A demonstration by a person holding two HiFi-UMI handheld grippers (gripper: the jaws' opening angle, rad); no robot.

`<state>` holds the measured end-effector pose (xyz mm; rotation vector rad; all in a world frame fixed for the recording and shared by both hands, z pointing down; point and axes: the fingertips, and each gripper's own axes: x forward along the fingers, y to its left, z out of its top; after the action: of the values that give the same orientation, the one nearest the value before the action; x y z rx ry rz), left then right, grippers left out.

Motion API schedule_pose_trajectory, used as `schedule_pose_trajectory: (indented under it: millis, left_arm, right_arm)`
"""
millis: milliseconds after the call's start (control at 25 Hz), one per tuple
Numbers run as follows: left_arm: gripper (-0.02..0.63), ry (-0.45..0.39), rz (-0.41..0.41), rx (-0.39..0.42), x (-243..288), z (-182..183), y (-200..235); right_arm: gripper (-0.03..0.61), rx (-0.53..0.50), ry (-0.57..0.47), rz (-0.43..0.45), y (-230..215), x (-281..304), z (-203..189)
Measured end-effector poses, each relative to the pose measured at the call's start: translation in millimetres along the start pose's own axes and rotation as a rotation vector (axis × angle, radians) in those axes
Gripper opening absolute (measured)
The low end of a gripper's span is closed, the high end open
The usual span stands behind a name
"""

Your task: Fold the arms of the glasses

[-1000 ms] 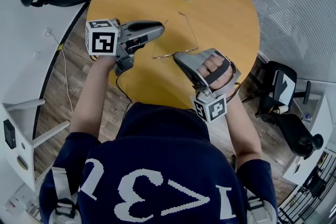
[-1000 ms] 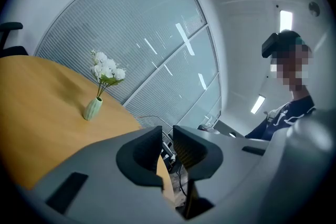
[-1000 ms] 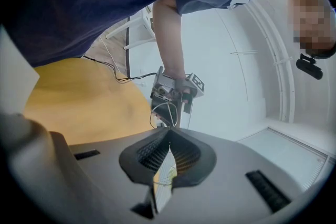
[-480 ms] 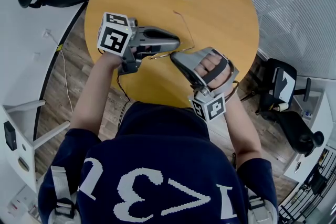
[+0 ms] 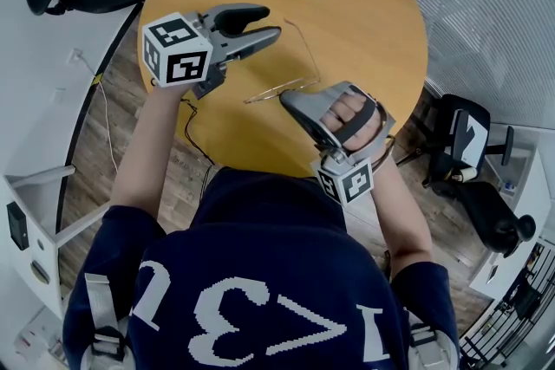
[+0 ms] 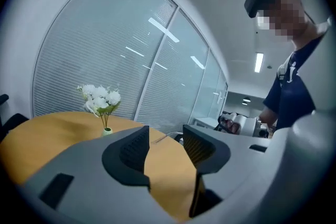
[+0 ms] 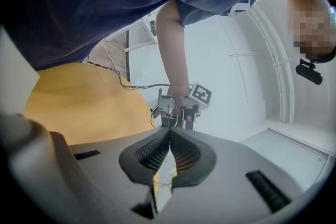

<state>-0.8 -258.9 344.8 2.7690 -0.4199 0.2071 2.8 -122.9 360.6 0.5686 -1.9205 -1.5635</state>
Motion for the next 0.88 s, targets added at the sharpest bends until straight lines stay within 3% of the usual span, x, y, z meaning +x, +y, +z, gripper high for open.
schedule_pose_trajectory:
  millis: [120, 440, 600, 880]
  left_arm:
    - [0.213, 0.067, -0.049, 0.007, 7.4, -5.7, 9.9]
    - [0.213, 0.171, -0.285, -0.046, 25.0, -25.8, 1.7]
    - [0.119, 0.193, -0.387, -0.127, 18.2, -29.2, -11.9]
    - [0.061, 0.177, -0.419, -0.11, -8.5, -30.3, -28.2]
  right_arm:
    - [0.028, -0.003, -0.015, 0.005, 0.7, -0.7, 5.7]
    - [0.028, -0.022, -0.042, 0.011, 1.9, -4.4, 17.5]
    - [0.028, -0.013, -0.019, 0.013, 2.9, -6.1, 12.3]
    - [0.028, 0.079, 0.052, 0.0, 0.7, -6.8, -13.9]
